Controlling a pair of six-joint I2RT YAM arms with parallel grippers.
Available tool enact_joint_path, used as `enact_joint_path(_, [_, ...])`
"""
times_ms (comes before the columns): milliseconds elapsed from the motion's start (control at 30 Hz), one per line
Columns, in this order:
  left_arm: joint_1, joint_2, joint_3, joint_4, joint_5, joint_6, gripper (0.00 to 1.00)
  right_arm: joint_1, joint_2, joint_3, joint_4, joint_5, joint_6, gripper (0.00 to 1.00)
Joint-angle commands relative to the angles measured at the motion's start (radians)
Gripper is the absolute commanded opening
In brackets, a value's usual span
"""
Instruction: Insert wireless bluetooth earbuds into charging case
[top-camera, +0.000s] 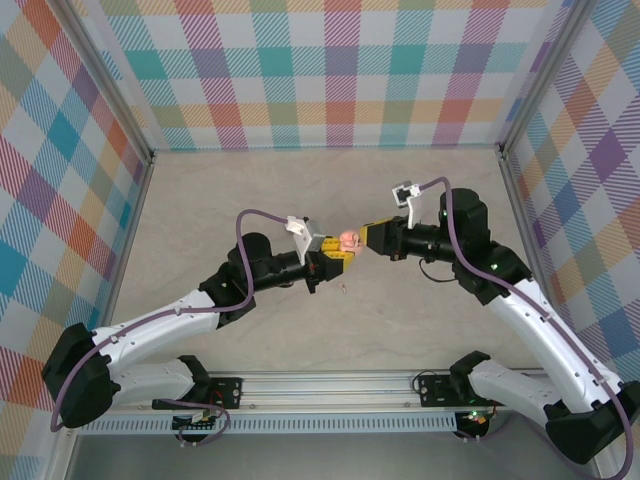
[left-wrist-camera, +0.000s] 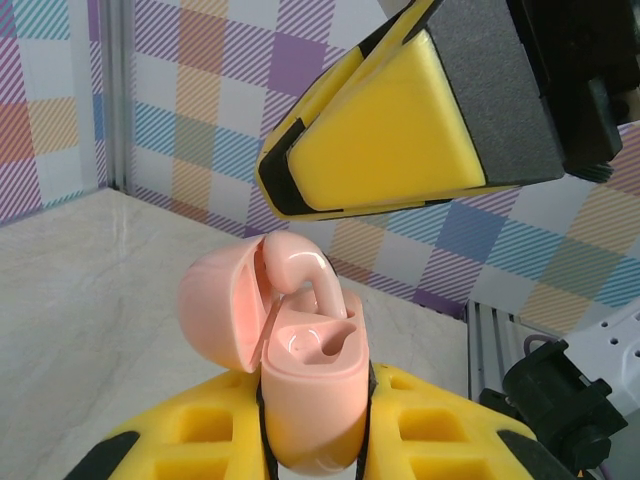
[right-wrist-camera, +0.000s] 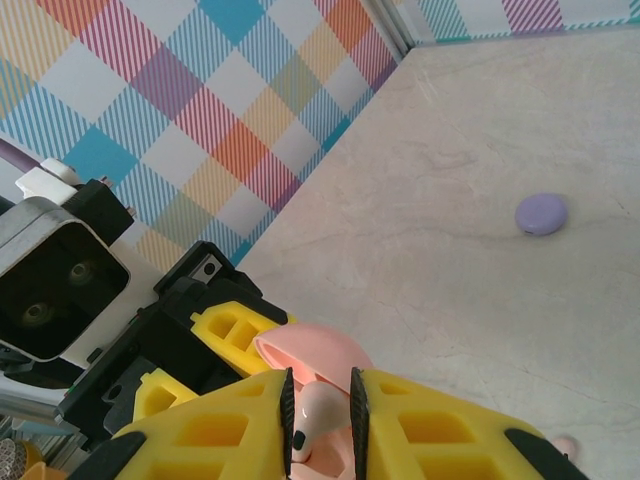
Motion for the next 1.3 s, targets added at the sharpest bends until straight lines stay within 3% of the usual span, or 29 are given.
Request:
enact_joint_path(0, [-0.013, -0.007, 0.032, 0.009, 0.018, 0.018, 0.09, 0.012, 0.009, 0.036, -0.015, -0.037, -0.02, 0.24])
enact_joint_path(667, [-0.014, -0.01, 0.038, -0.02, -0.044, 0.013, 0.07, 0.051, 0.039, 0.065, -0.084, -0.033, -0.06, 0.25])
enact_joint_path(933, [-0.014, -0.013, 0.04, -0.022, -0.017, 0.016, 0.07, 0.052, 0.051, 0.08, -0.128, 0.054, -0.055, 0.29])
enact_joint_path(1267, [-0.013, -0.015, 0.037, -0.031, -0.042, 0.015, 0.07, 0.059, 0.037, 0.087, -0.127, 0.04, -0.062, 0.36])
